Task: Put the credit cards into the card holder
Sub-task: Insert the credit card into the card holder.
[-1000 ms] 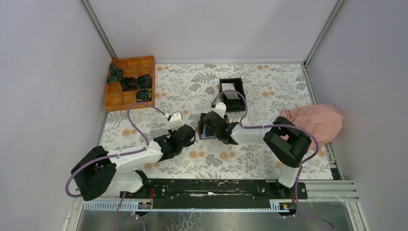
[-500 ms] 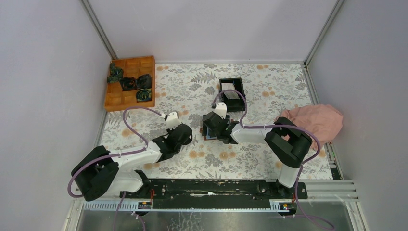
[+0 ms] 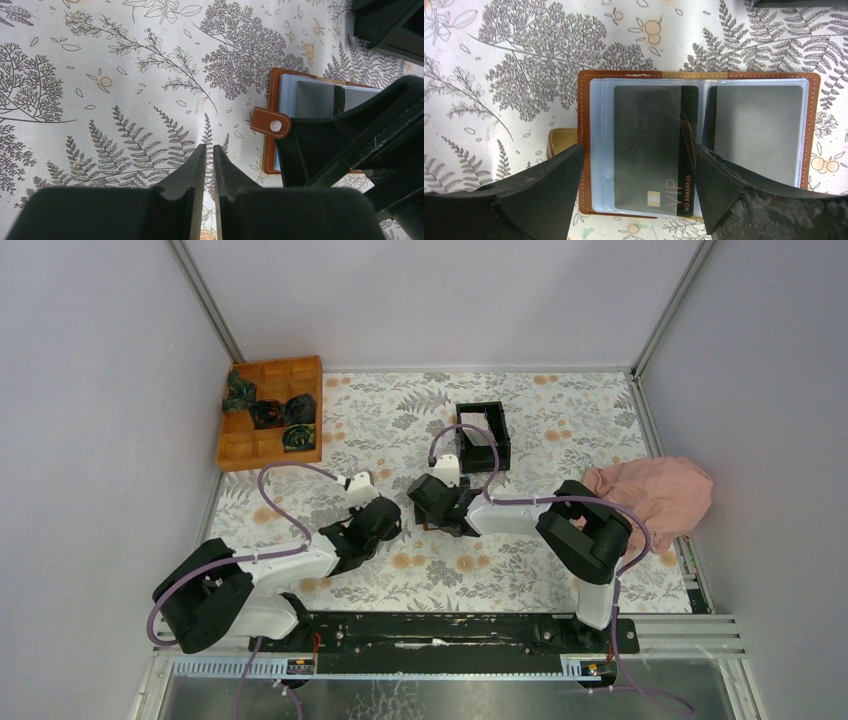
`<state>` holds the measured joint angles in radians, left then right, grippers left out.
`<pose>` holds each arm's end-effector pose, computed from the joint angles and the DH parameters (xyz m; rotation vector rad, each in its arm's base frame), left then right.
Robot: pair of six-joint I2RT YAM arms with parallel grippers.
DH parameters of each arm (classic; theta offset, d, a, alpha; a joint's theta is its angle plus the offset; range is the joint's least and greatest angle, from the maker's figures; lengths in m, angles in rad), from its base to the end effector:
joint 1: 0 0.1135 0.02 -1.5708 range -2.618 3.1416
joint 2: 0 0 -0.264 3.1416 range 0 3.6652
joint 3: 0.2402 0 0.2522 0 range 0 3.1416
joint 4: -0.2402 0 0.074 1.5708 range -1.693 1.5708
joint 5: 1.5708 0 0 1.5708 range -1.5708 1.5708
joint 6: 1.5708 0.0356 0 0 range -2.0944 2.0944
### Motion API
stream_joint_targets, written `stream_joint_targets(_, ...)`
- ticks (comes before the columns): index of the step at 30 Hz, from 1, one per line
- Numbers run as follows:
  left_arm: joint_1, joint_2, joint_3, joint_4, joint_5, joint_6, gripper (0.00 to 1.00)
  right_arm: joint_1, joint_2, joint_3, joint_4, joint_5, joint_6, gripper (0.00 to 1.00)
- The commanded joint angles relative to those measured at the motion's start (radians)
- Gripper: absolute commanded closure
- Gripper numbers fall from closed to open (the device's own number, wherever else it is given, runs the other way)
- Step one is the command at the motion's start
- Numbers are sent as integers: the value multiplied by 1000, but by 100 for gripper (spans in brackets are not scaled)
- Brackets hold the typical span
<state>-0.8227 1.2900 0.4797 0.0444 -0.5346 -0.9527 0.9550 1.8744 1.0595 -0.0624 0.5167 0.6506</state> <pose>0.1729 -0.1596 0.1585 -0.4019 2.1958 -0.3488 0.2325 0.2982 0.1476 -0.1316 2.3058 0.1755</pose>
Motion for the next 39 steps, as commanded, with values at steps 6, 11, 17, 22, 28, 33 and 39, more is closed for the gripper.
stream_joint_targets(6,16,-12,-33,65,-12,-14,83,3,139,-31,-178,35,33,21)
stream_joint_targets(11,18,-25,-39,64,-13,-16,82,4,131,-36,-186,56,39,29)
stream_joint_targets(17,18,-36,-45,57,-14,-24,82,8,102,-50,-183,79,45,39)
stream_joint_targets(22,19,-57,-44,37,-18,-27,82,10,85,-49,-192,92,44,44)
stream_joint_targets(28,18,-80,-43,16,-26,-34,82,17,72,-43,-210,119,45,47)
stream_joint_targets(33,18,-80,-36,-1,-31,-34,82,19,55,-44,-224,147,46,47)
stream_joint_targets(39,18,-86,-33,-17,-40,-34,82,19,57,-32,-240,160,43,57)
